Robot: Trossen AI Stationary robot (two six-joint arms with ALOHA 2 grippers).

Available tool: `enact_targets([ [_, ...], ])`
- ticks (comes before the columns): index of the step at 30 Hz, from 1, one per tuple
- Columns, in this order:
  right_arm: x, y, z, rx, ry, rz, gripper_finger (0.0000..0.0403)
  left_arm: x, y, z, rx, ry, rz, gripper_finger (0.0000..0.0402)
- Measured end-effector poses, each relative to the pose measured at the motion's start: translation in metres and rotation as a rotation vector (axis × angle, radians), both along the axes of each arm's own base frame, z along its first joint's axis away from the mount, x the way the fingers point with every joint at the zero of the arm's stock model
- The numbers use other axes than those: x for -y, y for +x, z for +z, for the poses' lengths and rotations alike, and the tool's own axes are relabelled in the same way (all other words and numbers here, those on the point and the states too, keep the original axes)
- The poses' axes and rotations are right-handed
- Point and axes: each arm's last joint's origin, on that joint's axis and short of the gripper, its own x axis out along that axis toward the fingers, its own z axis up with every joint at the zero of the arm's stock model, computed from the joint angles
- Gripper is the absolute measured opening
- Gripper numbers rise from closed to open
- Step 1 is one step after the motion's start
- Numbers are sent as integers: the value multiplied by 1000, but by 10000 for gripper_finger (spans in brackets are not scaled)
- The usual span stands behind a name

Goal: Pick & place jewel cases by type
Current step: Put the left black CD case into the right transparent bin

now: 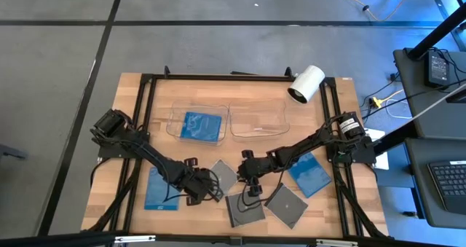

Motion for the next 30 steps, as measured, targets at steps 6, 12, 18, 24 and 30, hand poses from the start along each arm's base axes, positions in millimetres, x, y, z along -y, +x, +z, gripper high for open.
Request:
enact_targets([
  [6, 1, 0, 0, -12, 22, -30, 170, 0, 0, 0, -5, -25, 38, 160],
  [12, 1, 0, 0, -13, 22, -30, 170, 1, 0, 0, 15, 55, -78, 163],
  [18, 1, 0, 0, -15, 21, -30, 170, 8, -4, 1, 32, 135, -207, 164],
  [24, 1, 0, 0, -12, 19, -28, 170, 13, -7, 1, 61, 188, -213, 164],
  [30, 1, 0, 0, 4, 10, -11, 170, 14, -8, 1, 64, 167, -169, 161],
])
